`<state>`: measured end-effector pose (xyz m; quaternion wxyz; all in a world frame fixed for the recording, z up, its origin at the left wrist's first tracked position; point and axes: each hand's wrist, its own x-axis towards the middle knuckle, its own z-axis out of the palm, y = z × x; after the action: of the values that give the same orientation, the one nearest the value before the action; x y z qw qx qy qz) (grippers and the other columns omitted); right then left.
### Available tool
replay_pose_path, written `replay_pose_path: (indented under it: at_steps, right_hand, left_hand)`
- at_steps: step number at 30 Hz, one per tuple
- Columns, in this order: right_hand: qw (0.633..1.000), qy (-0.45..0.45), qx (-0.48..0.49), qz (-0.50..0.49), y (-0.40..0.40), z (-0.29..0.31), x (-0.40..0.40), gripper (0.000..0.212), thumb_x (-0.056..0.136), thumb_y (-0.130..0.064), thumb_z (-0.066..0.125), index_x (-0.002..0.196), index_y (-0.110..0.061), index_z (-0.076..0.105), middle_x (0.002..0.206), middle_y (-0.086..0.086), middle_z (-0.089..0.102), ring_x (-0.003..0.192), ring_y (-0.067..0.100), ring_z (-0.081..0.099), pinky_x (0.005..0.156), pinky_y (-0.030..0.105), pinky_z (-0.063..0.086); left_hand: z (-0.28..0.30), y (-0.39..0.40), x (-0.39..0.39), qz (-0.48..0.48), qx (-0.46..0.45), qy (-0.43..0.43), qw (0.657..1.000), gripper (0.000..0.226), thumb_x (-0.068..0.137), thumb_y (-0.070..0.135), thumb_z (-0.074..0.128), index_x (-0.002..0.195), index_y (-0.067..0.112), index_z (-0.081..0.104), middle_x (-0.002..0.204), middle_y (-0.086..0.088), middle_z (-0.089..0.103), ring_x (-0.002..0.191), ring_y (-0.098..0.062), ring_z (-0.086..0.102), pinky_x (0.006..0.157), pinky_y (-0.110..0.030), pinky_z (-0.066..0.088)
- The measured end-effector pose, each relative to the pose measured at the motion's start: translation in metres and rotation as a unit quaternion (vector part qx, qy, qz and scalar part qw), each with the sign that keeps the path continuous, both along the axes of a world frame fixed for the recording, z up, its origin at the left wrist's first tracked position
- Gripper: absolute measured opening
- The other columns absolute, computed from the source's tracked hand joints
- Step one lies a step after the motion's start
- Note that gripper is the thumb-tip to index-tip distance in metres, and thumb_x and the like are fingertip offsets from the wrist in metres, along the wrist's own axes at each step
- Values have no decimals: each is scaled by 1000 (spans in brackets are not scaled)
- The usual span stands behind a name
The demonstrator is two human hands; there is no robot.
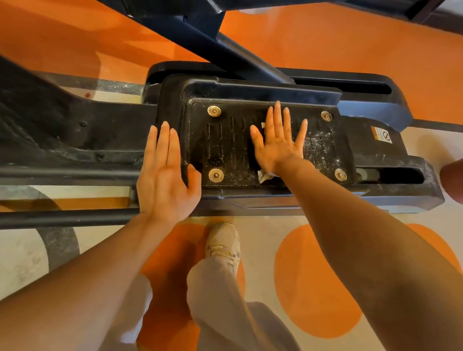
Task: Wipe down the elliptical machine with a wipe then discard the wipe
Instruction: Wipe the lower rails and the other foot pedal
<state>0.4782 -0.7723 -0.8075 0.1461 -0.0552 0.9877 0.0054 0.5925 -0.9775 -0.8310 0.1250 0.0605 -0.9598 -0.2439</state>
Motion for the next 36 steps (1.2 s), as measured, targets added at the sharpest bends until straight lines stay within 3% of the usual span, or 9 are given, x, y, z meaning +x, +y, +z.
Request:
replay_pose_path:
  at_steps: [11,22,28,32,36]
  right_hand:
    - [998,-32,-50,39,17,-2,20,71,102,-55,13,153,-15,-16,160,2,-26,146,21,-25,117,39,-15]
    - [994,66,-83,39,16,-12,-4,63,105,-47,16,156,-14,0,164,1,-6,150,16,-11,121,40,-9]
    - [973,138,-178,42,21,6,3,50,106,-32,32,151,-11,29,162,4,18,149,20,17,123,39,6]
    - [970,163,-138,116,35,19,16,44,101,-23,45,143,-12,45,158,6,29,141,25,35,121,42,18]
    - [968,177,-100,147,49,24,32,37,99,-16,50,134,-8,55,155,12,34,142,28,34,121,44,13]
  left_hand:
    - [0,1,1,0,-6,-4,1000,72,93,41,29,153,1,27,162,-13,21,152,-27,12,104,-45,45]
    - [1,1,0,-1,-5,5,1000,73,92,41,28,151,-1,32,161,-14,25,151,-29,15,95,-43,51]
    - [2,1,1,-1,-14,-6,1000,73,92,42,28,151,-1,31,161,-15,25,151,-30,16,101,-49,49]
    - [3,0,1,-9,-16,-18,1000,71,93,39,32,152,-1,29,161,-16,24,151,-31,14,104,-52,47]
    - [2,-1,2,-13,-16,-15,1000,70,94,38,33,152,-1,29,161,-16,24,151,-31,14,106,-53,45]
